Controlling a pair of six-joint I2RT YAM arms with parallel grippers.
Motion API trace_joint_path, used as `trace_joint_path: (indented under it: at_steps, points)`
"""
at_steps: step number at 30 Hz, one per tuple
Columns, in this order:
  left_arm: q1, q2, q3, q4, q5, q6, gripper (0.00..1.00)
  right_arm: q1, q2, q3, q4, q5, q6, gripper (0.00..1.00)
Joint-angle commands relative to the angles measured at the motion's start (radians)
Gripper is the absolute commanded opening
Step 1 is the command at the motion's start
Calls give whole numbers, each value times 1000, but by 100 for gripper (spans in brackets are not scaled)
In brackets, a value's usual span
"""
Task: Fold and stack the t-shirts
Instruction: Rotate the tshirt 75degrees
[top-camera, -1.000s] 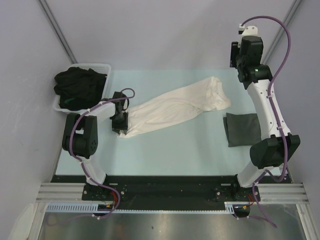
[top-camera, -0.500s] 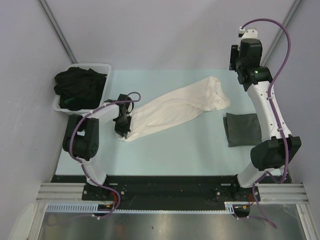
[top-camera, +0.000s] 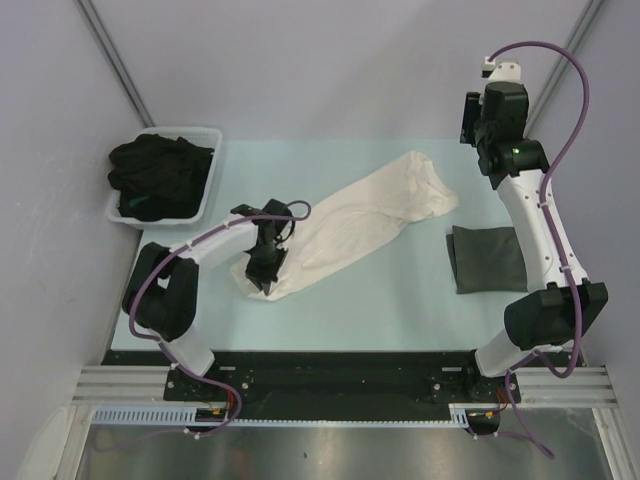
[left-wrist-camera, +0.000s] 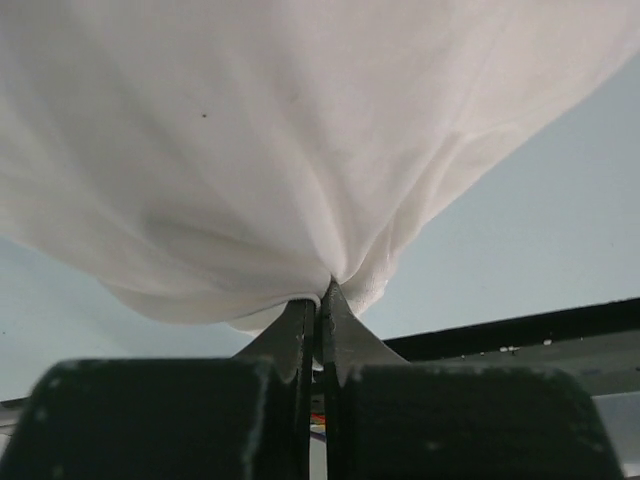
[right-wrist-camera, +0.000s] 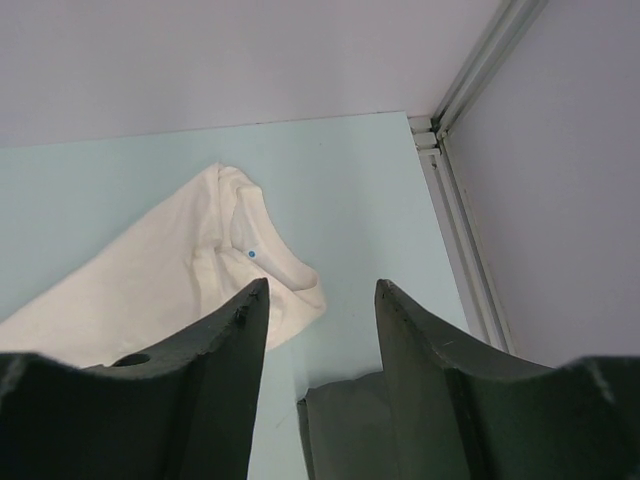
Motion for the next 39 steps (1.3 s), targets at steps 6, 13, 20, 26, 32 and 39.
trace_joint_path:
  at_steps: [6, 13, 20, 26, 32, 39]
  points:
    - [-194, -79, 4, -127, 66, -54, 0, -13, -28, 10, 55, 19, 26, 54]
    - [-342, -67, 46, -142, 120, -90, 0, -17, -2, 39, 38, 12, 50, 55]
    - [-466, -8, 141, -154, 160, -120, 0, -17, 56, 87, -20, 5, 92, 55]
    - [-521, 18, 199, -163, 151, -128, 18, -19, 119, 112, -97, 3, 122, 55]
    - [-524, 23, 204, -168, 145, -119, 36, -31, 159, 104, -126, 14, 156, 57]
    - [-526, 6, 245, -180, 157, -117, 39, -60, 263, 98, -152, -23, 194, 57]
